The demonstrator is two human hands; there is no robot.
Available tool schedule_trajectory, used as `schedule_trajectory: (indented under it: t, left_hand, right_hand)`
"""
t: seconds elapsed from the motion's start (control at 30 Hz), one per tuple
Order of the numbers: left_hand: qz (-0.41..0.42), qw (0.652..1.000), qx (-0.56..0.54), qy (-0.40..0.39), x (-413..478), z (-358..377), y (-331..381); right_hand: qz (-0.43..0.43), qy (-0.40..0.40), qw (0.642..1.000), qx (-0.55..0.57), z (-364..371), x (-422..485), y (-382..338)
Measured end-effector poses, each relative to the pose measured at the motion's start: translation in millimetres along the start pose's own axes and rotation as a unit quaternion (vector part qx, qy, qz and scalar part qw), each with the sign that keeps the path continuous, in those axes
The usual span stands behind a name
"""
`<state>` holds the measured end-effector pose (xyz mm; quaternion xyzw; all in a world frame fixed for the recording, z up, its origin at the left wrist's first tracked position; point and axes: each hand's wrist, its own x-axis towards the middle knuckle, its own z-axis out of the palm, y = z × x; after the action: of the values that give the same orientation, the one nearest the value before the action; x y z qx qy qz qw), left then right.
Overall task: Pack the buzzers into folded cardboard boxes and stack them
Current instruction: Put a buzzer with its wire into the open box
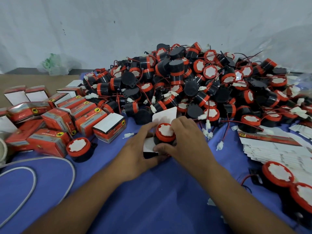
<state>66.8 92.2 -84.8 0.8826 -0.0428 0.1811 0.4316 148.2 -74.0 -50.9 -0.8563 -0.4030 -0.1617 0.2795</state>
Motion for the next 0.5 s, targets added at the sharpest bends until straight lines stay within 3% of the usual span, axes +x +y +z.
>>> schedule_trajectory:
  t: [0.3, 0.4, 0.5]
  left_hand:
    - [0.053, 0.998, 0.045, -0.012, 0.2, 3.3, -4.0]
    - [0.064, 0.995, 0.069, -0.015, -1.0, 2.1, -5.1]
    - [0.062, 0.996, 0.063, -0.019, -1.0, 1.3, -2.9]
  right_hand:
    - [0.044, -0.029, 0.999, 0.003, 3.2, 0.0, 1.7]
    - [-0.002, -0.068, 0.997, 0.029, -2.6, 2.0, 5.6]
    - [-0.034, -0.117, 0.992, -0.021, -7.4, 1.2, 9.9]
